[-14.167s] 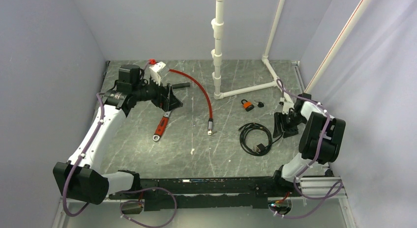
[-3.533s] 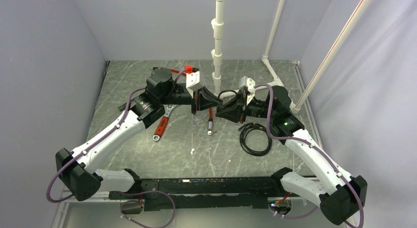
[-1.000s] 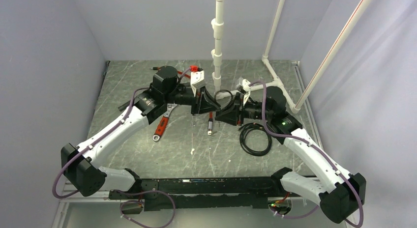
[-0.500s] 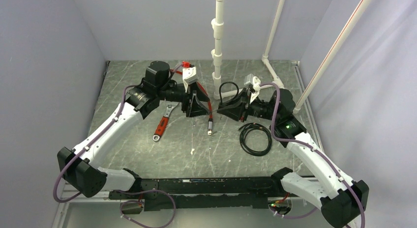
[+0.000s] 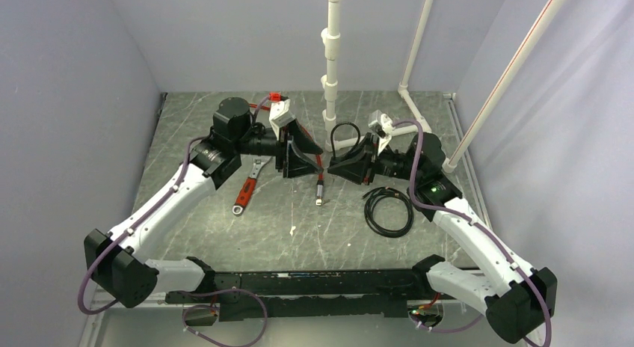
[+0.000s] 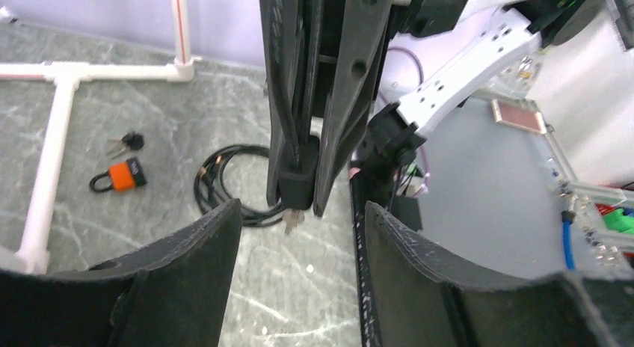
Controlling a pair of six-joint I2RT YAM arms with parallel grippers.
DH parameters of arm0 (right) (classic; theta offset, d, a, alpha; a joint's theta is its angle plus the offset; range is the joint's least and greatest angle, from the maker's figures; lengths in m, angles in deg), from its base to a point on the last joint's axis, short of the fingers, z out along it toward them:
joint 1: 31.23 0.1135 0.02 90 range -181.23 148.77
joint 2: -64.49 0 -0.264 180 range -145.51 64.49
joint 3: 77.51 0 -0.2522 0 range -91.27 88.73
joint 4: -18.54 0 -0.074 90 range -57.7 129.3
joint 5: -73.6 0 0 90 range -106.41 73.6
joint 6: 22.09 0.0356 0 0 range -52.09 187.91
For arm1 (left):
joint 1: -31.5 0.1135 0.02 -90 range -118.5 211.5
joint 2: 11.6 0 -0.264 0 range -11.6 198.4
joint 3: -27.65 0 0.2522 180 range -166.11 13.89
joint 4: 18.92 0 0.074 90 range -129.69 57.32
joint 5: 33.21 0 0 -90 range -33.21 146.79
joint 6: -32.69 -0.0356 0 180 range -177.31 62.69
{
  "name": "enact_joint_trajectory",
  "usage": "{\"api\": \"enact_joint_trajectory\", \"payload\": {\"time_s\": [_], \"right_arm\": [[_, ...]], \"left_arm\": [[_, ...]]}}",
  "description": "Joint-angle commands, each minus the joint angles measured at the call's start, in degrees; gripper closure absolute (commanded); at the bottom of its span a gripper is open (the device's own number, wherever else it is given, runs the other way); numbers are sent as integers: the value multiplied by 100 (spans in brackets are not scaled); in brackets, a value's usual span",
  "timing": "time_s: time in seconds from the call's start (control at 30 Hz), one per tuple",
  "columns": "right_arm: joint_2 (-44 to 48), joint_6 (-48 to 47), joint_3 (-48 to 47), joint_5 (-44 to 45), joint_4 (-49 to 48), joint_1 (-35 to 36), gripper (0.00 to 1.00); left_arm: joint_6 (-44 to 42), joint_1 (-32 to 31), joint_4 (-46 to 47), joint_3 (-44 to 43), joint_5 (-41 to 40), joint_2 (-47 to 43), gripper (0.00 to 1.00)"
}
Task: Lock with the key
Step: Lock the lock.
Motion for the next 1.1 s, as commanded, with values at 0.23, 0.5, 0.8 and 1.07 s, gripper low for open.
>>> {"api": "enact_joint_trajectory", "payload": {"time_s": [0.23,0.5,0.8,1.07], "right_arm": [[-145,-266,-302,-989,-19,13,100],[-200,-218,-349,-946,-21,30,100],[-210,-182,-348,-911,-55,31,100],[-186,-351,-568,-809,472,22,61]], "left_arm": [[1652,-341,1553,-659,493,593,40],[1792,-730,1732,-698,323,797,58],[1635,-856,1548,-616,175,822,79],[1908,-662,1507,-587,274,767,100]]}}
